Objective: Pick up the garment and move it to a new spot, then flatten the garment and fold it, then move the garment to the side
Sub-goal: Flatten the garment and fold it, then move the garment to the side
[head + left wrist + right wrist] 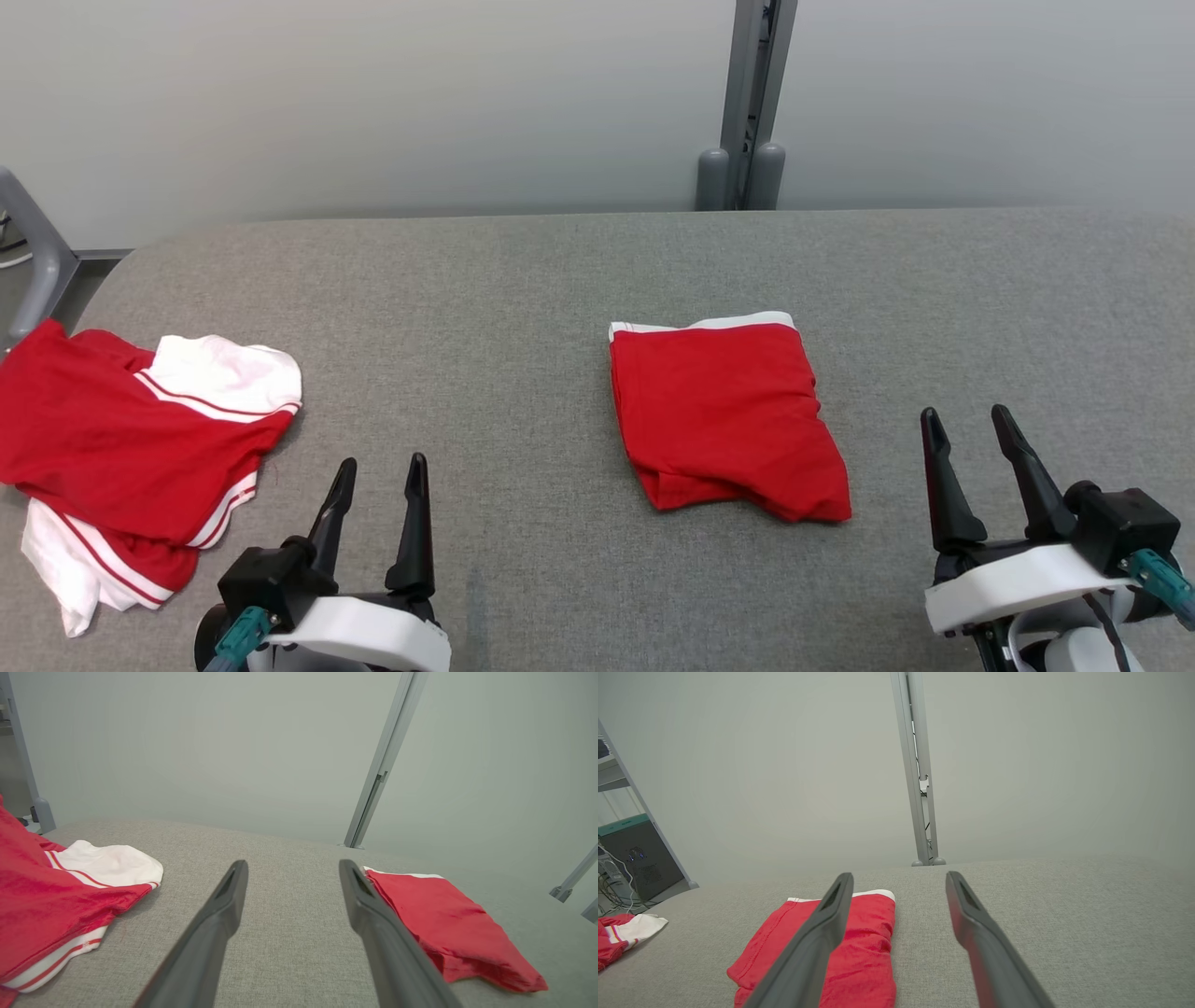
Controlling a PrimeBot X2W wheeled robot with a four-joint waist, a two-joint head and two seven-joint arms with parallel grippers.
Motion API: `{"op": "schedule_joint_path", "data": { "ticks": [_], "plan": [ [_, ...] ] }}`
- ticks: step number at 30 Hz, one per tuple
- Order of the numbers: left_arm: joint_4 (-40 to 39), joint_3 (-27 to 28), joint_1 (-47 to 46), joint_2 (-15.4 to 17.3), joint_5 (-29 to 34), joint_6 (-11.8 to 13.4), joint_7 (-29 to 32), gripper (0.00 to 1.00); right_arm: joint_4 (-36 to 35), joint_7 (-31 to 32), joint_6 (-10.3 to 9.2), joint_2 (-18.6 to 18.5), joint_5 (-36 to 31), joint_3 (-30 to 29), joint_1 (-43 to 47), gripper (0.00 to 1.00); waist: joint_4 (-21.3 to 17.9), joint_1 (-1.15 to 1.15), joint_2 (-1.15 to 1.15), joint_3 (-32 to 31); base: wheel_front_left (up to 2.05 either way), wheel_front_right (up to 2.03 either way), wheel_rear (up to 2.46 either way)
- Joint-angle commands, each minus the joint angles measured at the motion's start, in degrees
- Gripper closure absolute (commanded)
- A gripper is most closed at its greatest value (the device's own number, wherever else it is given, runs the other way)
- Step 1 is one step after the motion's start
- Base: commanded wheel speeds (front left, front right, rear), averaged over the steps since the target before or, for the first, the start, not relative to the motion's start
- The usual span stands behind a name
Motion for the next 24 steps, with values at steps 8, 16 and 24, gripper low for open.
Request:
{"op": "schedule_joint_path", "data": {
  "ticks": [8, 16, 24],
  "plan": [
    [0.2, -0.5, 0.4, 0.2, -0.2, 0.3, 0.0, 0.0, 1.3, -0.2, 0.01, -0.2, -0.8, -0.9, 0.4, 0.0, 0.4, 0.0, 0.0, -0.1, 0.0, 0.0, 0.0],
    [-0.2, -1.1, -0.7, 0.2, -0.4, 0.3, 0.0, 0.0, 6.7, 7.1, 0.01, -2.2, -1.0, -1.7, -5.7, 0.0, 1.5, 0.0, 0.0, 1.3, 0.0, 0.0, 0.0],
    [-0.4, -1.7, -2.3, 0.2, -0.9, 0.6, 0.0, 0.0, 13.1, 19.8, 0.01, -7.6, 6.4, 3.6, -14.5, 0.0, 3.2, 0.0, 0.0, 4.1, 0.0, 0.0, 0.0]
  ]
}}
